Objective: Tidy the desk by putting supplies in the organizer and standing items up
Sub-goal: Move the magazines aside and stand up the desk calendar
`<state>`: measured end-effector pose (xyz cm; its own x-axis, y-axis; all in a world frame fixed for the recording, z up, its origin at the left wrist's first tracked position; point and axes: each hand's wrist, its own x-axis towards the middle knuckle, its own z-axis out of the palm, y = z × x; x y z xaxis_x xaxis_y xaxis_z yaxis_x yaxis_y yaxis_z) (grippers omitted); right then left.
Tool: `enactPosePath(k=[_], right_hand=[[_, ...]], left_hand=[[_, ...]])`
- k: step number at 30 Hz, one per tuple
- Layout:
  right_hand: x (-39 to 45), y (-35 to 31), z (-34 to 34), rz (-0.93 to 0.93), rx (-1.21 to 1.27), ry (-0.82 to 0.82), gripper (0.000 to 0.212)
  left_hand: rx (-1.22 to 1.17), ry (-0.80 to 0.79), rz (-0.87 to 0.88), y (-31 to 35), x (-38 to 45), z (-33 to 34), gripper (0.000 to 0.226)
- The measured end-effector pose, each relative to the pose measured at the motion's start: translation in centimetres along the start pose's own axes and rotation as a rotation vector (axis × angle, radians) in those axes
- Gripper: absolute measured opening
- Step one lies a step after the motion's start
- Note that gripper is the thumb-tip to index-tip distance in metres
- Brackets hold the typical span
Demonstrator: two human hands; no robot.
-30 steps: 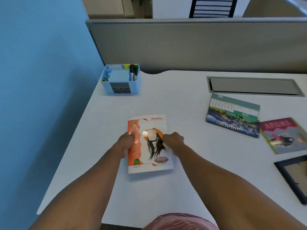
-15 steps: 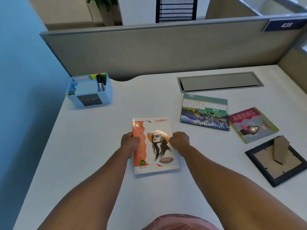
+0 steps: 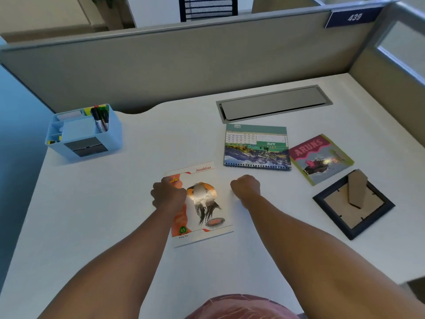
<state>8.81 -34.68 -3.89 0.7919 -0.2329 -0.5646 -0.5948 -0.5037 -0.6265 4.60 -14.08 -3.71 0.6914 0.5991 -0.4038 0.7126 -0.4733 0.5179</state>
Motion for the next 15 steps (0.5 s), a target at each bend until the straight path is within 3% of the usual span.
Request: enactPosePath(k=[4,9,15], right_hand=[[1.7,0.2,-2.8,0.120,0.116,0.155,0.005],[4.1,0.7,-6.6,0.269,0.056,0.298,0.047],[6.5,1.3,-10.3,0.399,-0.112,0.446,0.056]], left_hand=[[0.025,-0.078,0.098,2.4,-0.3,1.7,0.055],[0.042,-0.148,0.192,4.3,-1.0,4.4,0.049],[0.108,-0.169,0.276,5.4,-0.9,6.4,0.041]])
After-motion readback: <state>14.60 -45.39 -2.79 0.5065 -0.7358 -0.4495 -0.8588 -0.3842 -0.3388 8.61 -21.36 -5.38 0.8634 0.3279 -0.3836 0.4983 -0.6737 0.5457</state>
